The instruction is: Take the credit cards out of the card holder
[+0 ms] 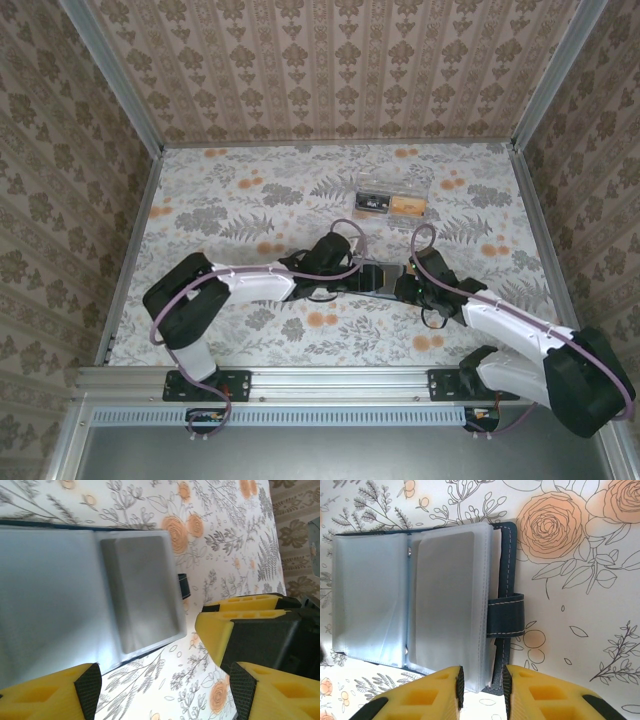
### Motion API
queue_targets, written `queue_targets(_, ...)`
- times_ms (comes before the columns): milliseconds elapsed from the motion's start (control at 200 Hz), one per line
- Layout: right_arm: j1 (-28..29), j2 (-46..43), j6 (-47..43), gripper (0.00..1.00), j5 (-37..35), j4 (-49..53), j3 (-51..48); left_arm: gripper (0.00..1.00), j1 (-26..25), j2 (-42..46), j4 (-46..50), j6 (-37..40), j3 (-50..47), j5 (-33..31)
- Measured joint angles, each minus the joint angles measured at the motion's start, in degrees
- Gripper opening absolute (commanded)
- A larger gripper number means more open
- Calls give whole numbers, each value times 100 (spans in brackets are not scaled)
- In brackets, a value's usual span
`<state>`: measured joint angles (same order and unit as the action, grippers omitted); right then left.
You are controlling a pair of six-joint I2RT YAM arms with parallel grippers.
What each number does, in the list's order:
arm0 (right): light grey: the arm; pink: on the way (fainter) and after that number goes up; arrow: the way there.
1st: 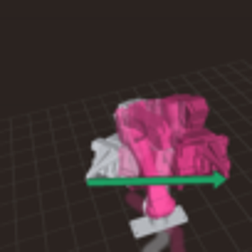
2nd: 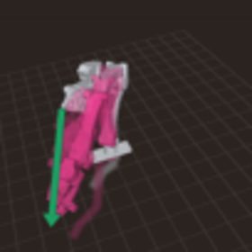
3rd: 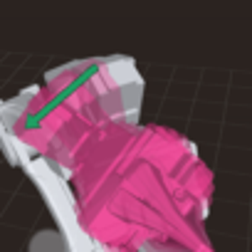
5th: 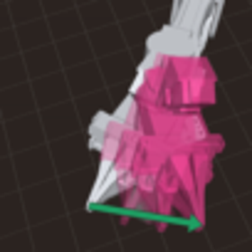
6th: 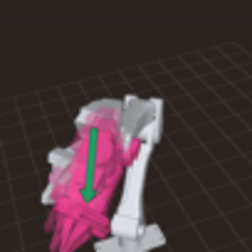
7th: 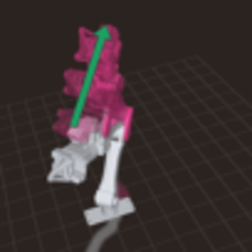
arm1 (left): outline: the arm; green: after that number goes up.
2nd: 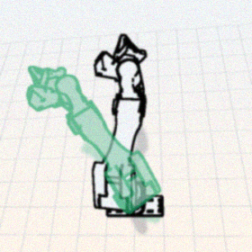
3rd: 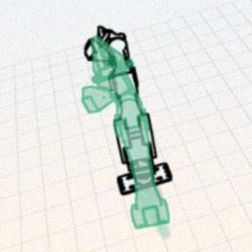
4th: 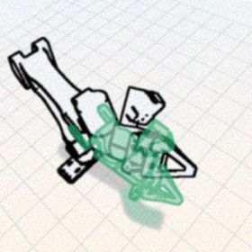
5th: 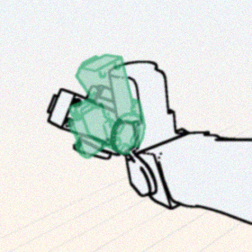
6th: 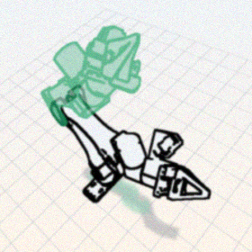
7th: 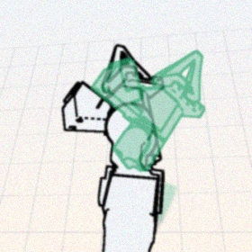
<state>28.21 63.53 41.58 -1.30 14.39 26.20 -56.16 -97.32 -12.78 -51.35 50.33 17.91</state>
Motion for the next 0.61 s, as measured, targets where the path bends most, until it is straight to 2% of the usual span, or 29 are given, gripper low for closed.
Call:
queue_targets(215,-11,289,-66,31,66,-26,98,70,310,472,76,125,-332,-142)
queue_targets(605,-11,857,-83,31,254,-225,378,67,413,219,-42,146,-605,-140)
